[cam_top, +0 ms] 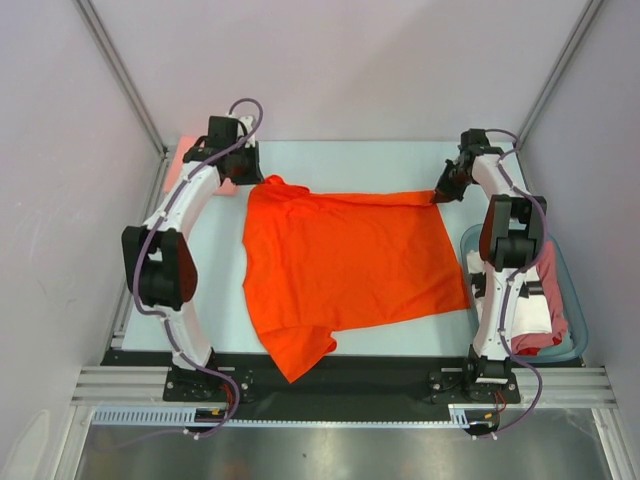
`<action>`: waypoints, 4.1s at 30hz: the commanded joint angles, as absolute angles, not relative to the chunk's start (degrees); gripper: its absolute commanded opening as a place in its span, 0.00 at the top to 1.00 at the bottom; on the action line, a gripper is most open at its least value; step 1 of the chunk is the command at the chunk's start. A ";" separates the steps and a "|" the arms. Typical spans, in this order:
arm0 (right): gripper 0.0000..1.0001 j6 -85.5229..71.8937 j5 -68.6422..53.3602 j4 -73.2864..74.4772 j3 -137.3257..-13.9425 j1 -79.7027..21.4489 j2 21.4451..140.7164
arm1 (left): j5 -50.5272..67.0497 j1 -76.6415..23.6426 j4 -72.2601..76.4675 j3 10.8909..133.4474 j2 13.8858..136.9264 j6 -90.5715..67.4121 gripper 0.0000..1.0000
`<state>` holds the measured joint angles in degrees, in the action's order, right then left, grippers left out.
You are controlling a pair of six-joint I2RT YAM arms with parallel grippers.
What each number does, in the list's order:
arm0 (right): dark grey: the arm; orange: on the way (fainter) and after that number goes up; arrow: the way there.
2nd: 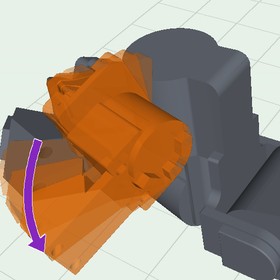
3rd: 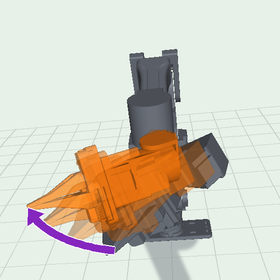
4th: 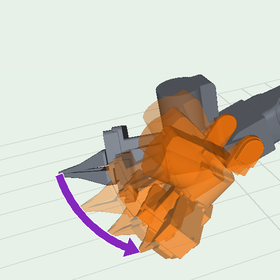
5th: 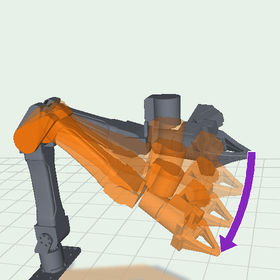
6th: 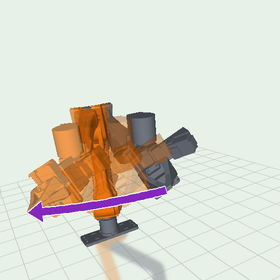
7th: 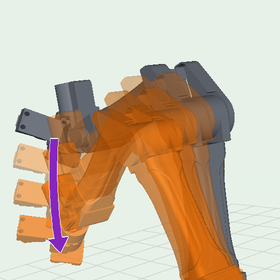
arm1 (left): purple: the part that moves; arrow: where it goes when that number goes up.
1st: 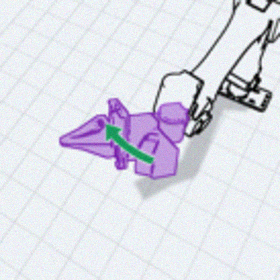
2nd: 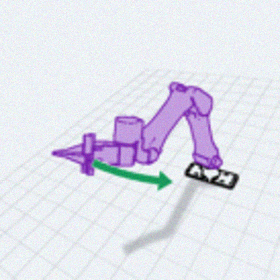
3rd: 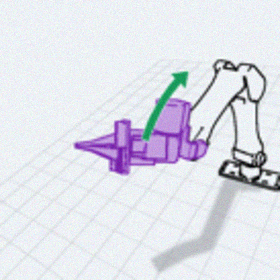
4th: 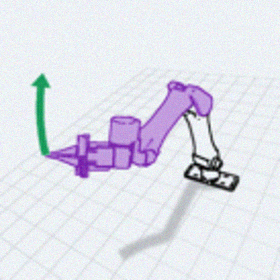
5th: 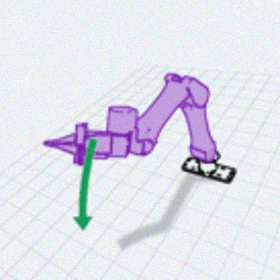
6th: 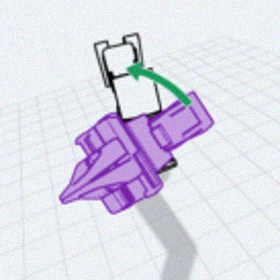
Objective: Fold and stack the t-shirts
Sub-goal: Fold the tshirt
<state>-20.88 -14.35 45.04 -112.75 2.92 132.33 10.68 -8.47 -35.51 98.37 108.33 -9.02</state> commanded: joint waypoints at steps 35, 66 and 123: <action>1.00 -20.48 -11.69 46.50 -97.74 4.75 117.77 | 8.61 -13.89 -39.20 65.22 85.07 -19.69 1.00; 1.00 -19.51 -7.65 44.56 -92.02 4.83 118.82 | 1.41 -14.06 -41.75 64.25 91.93 -19.60 1.00; 0.54 -15.12 -10.81 40.96 -101.60 4.83 121.55 | 8.96 -0.27 -35.77 86.13 109.67 -17.58 0.22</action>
